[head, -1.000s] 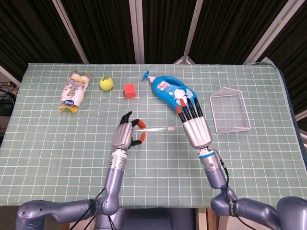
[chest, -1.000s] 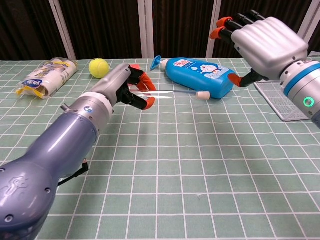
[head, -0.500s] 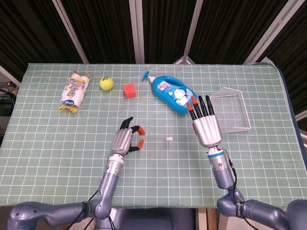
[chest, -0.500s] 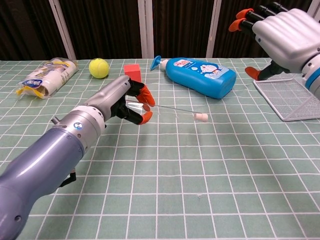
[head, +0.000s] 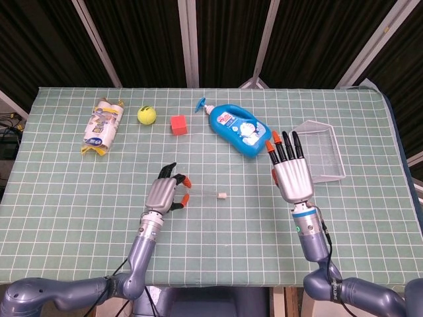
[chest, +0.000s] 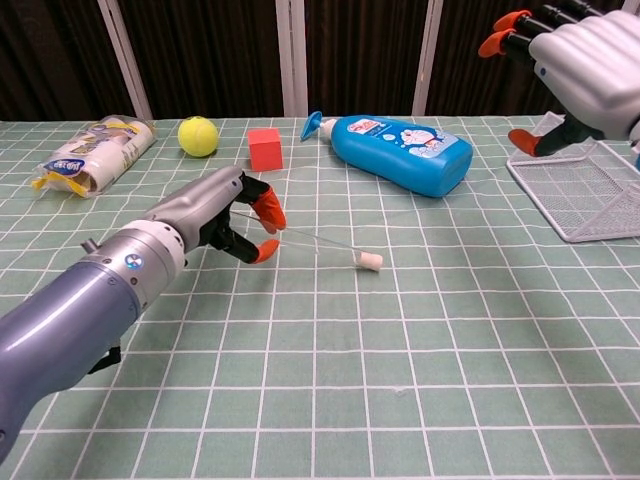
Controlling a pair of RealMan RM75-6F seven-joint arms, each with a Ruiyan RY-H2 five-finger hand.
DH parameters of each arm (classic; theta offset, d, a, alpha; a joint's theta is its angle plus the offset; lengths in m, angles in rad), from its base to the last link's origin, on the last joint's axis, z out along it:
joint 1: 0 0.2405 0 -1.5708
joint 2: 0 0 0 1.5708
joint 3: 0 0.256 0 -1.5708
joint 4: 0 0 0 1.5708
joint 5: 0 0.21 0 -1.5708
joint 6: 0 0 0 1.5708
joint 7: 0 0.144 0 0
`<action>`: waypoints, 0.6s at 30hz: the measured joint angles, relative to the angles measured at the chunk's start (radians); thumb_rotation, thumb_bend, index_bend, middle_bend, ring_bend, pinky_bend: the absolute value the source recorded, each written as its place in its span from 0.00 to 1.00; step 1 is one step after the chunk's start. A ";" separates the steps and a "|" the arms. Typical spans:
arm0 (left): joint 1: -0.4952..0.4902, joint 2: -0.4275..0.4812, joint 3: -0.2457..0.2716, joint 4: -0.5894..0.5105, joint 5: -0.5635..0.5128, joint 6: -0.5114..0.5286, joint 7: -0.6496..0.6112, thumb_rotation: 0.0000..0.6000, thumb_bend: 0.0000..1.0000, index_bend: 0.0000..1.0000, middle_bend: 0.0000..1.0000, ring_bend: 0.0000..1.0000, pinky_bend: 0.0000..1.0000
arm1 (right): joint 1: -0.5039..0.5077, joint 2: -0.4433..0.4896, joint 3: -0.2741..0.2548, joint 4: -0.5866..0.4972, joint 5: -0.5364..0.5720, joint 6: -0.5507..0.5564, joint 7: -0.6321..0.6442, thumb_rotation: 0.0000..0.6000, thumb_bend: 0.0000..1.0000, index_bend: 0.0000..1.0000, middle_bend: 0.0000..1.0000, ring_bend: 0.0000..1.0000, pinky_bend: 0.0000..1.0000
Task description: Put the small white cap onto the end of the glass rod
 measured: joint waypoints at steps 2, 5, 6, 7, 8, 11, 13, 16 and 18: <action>0.005 0.014 0.002 -0.008 -0.010 -0.004 0.016 1.00 0.47 0.44 0.33 0.04 0.00 | -0.003 0.003 -0.001 -0.006 0.001 0.002 -0.001 1.00 0.39 0.17 0.08 0.03 0.04; 0.013 0.037 0.004 -0.027 -0.026 -0.007 0.035 1.00 0.42 0.41 0.30 0.04 0.00 | -0.008 0.004 -0.002 -0.012 0.001 0.007 -0.005 1.00 0.39 0.17 0.07 0.03 0.04; 0.016 0.044 0.005 -0.033 -0.031 -0.008 0.041 1.00 0.41 0.40 0.29 0.04 0.00 | -0.010 0.005 -0.004 -0.015 0.001 0.009 -0.006 1.00 0.39 0.17 0.07 0.03 0.04; 0.019 0.053 0.006 -0.041 -0.037 -0.008 0.049 1.00 0.40 0.40 0.28 0.04 0.00 | -0.013 0.006 -0.006 -0.018 0.002 0.010 -0.007 1.00 0.39 0.17 0.07 0.03 0.04; 0.022 0.059 0.007 -0.047 -0.042 -0.008 0.055 1.00 0.39 0.40 0.27 0.04 0.00 | -0.015 0.007 -0.008 -0.021 0.002 0.011 -0.008 1.00 0.39 0.17 0.07 0.03 0.04; 0.032 0.082 0.009 -0.071 -0.054 -0.006 0.069 1.00 0.38 0.38 0.24 0.03 0.00 | -0.023 0.010 -0.014 -0.033 0.002 0.016 -0.010 1.00 0.39 0.16 0.07 0.02 0.04; 0.040 0.100 0.011 -0.088 -0.058 -0.001 0.075 1.00 0.37 0.36 0.22 0.02 0.00 | -0.030 0.013 -0.018 -0.043 0.002 0.021 -0.013 1.00 0.39 0.15 0.07 0.02 0.03; 0.053 0.131 0.016 -0.118 -0.058 0.007 0.078 1.00 0.31 0.29 0.18 0.01 0.00 | -0.041 0.020 -0.023 -0.060 0.003 0.028 -0.015 1.00 0.39 0.12 0.05 0.01 0.02; 0.063 0.154 0.021 -0.138 -0.051 0.014 0.077 1.00 0.27 0.19 0.13 0.00 0.00 | -0.052 0.030 -0.027 -0.079 0.005 0.034 -0.013 1.00 0.39 0.07 0.04 0.01 0.02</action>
